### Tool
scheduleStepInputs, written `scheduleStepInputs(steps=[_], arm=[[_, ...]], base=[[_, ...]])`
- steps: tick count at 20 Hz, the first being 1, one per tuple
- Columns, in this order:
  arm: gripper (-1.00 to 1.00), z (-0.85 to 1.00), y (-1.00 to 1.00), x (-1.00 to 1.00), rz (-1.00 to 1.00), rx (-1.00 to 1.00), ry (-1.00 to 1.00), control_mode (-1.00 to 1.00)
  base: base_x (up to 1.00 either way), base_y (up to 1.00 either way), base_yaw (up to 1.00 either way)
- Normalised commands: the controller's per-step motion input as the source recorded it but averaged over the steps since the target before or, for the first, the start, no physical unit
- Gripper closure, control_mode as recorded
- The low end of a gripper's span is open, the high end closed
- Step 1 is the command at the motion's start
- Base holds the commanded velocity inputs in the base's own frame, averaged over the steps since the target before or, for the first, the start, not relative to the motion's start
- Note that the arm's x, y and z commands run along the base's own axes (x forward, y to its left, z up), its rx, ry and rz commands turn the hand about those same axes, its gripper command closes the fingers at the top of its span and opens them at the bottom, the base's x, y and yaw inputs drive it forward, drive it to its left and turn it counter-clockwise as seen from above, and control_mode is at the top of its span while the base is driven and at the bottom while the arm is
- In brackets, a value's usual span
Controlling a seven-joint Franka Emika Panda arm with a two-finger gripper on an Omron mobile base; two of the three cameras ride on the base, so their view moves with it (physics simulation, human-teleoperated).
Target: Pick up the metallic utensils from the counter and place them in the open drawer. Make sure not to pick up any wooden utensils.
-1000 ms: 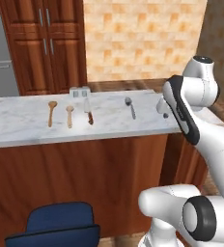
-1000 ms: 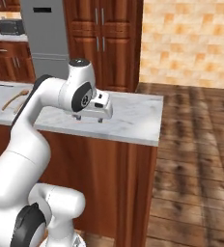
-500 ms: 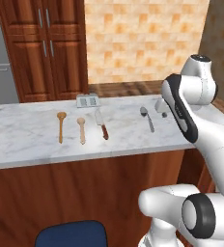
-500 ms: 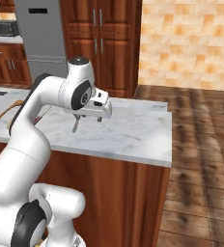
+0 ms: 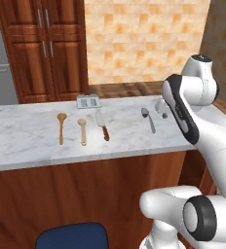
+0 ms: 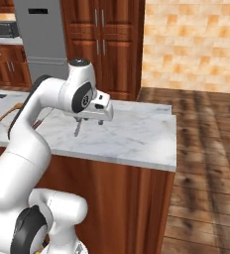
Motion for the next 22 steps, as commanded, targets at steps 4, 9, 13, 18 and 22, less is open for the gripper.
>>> scheduleStepInputs(steps=[4,9,13,18,22], arm=[[-1.00,0.00,0.66,0.24,0.00,0.00,0.00,-1.00],[-1.00,0.00,0.52,0.45,0.00,0.00,0.01,-1.00],[-1.00,0.00,0.01,0.27,0.00,0.00,0.00,-1.00],[-1.00,-0.06,0.00,0.30,0.00,0.00,0.00,-1.00],[-1.00,-0.16,0.00,0.32,0.00,0.00,0.00,-1.00]], base=[[0.00,0.00,0.00],[0.00,0.00,0.00],[0.00,0.00,0.00],[0.00,0.00,0.00],[0.00,0.00,0.00]])
